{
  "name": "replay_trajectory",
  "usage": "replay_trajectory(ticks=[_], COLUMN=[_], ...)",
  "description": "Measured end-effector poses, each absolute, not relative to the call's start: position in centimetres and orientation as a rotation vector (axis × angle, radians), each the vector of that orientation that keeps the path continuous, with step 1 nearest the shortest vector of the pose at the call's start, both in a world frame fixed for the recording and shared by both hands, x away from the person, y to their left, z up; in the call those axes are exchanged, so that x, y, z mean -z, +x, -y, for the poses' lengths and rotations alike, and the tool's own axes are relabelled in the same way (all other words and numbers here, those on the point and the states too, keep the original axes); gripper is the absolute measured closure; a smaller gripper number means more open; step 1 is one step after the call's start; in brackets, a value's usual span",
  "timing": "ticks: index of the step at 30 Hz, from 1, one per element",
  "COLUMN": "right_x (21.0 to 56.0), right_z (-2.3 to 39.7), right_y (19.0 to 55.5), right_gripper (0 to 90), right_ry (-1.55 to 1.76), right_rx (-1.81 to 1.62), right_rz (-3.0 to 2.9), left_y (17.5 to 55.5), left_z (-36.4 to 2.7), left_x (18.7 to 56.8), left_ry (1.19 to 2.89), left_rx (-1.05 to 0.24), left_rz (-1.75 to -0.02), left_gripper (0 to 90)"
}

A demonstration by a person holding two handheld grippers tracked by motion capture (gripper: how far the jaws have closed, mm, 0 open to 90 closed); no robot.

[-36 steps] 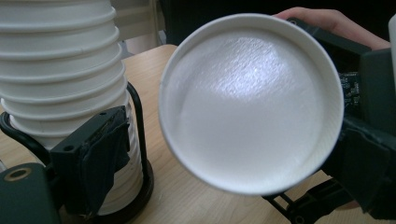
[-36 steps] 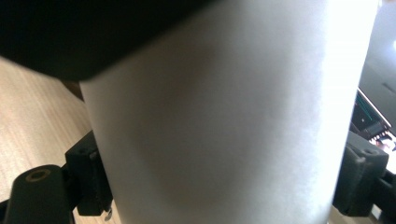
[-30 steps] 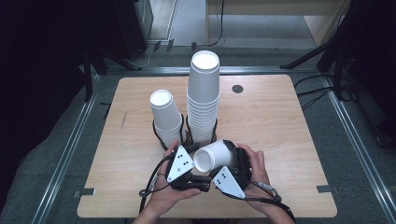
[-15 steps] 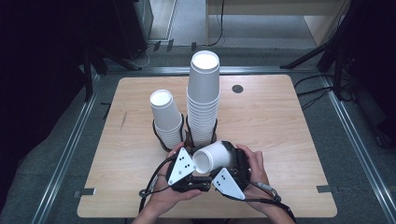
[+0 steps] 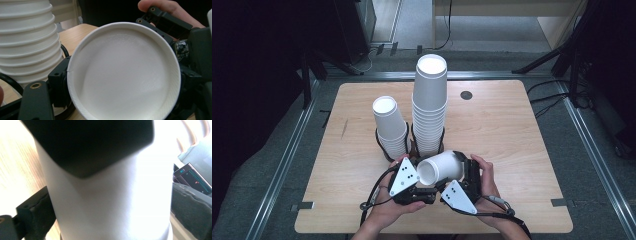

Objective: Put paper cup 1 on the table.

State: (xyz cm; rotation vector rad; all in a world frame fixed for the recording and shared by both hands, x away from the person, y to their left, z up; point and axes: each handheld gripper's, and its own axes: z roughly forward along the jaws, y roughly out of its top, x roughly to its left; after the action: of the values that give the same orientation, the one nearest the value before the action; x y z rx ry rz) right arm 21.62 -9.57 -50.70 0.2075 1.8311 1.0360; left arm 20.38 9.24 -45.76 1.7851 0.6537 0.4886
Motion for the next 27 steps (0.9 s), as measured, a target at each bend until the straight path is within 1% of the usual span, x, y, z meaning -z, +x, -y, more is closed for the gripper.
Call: replay_trajectory(ticks=[8,13,16,27], right_x=[50.1,49.6,49.2,48.5], right_z=[10.0,10.4,10.6,11.5], right_y=[21.5,21.2,20.9,20.2], right_gripper=[0.0,0.0,0.0,0.0], right_ry=[0.203,0.201,0.195,0.204], right_rx=[-1.068,-1.085,-1.095,-1.096], right_rz=[-1.819,-1.812,-1.807,-1.812], left_y=[20.6,20.9,21.2,21.4], left_z=[-9.8,-10.3,-10.8,-11.6], left_x=[45.8,45.9,45.9,45.8], left_ry=[1.729,1.699,1.646,1.590], left_rx=[-0.491,-0.496,-0.488,-0.473], left_rz=[-0.659,-0.707,-0.744,-0.789], left_gripper=[21.3,21.2,21.1,21.0])
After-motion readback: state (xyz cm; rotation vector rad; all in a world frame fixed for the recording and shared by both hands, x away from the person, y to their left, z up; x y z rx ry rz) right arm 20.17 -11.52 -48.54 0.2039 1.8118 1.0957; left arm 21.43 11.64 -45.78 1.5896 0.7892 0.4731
